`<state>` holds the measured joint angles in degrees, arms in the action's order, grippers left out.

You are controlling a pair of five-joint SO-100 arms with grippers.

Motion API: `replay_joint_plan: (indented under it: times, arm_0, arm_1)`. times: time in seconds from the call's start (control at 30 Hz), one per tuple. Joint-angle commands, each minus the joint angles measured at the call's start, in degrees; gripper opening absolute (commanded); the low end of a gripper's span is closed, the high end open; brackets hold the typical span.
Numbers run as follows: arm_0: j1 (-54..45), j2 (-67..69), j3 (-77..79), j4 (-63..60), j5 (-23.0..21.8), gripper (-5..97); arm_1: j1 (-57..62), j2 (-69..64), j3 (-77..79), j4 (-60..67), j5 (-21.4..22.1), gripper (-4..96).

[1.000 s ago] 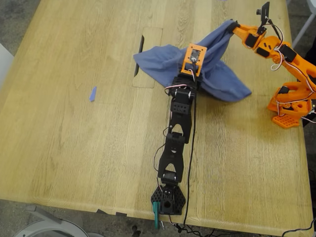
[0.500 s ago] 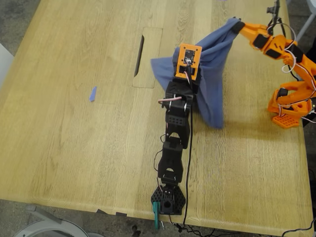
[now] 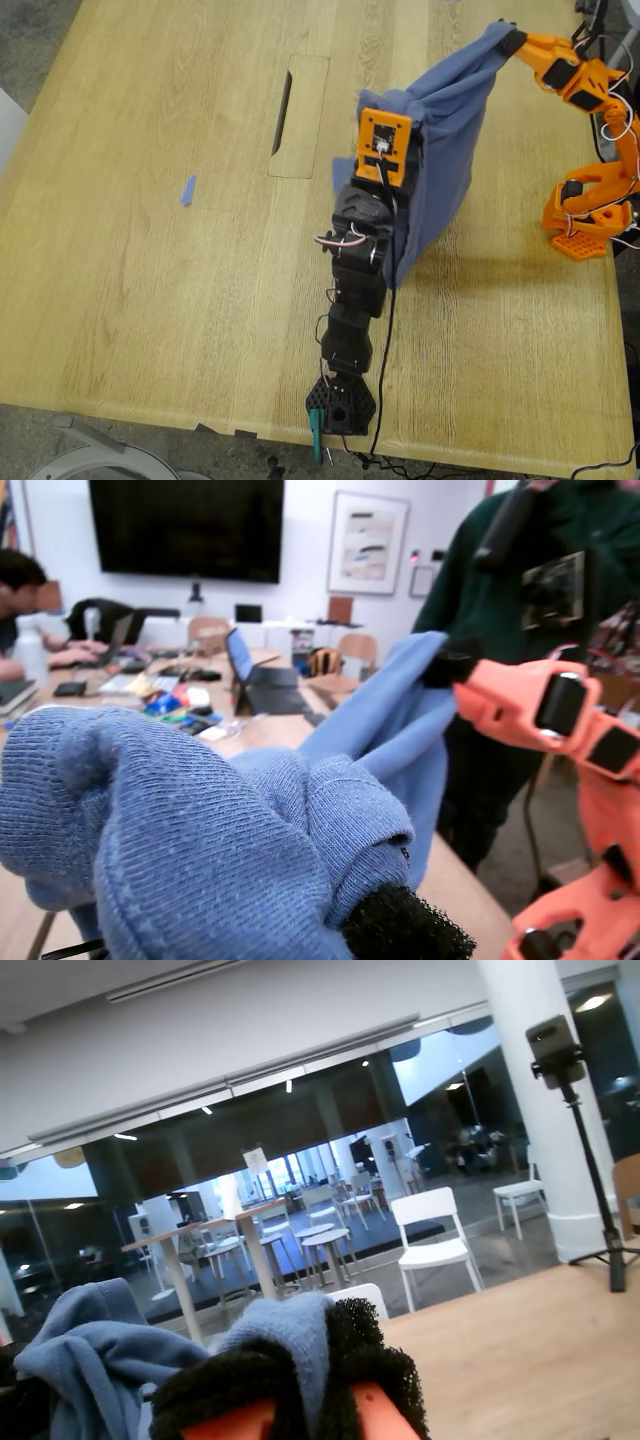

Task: Fold a T-shirt

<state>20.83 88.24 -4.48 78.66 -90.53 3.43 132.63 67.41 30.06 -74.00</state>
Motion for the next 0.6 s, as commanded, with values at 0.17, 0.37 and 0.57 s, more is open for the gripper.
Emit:
replay_joint_plan:
  times: [0.17, 0.37, 0.57]
  arm_0:
    - [5.7, 14.3, 5.3, -5.2, 0.2, 0]
    - [6.6, 16.0, 5.4, -10.0, 1.8, 0]
    - [11.3, 16.1, 5.4, -10.8, 1.7, 0]
  arm_1:
    - [-2.0, -3.5, -15.9, 8.1, -1.0, 0.0]
    - [-0.3, -5.0, -23.5, 12.5, -0.8, 0.0]
    - [0.1, -4.7, -23.6, 12.4, -0.7, 0.0]
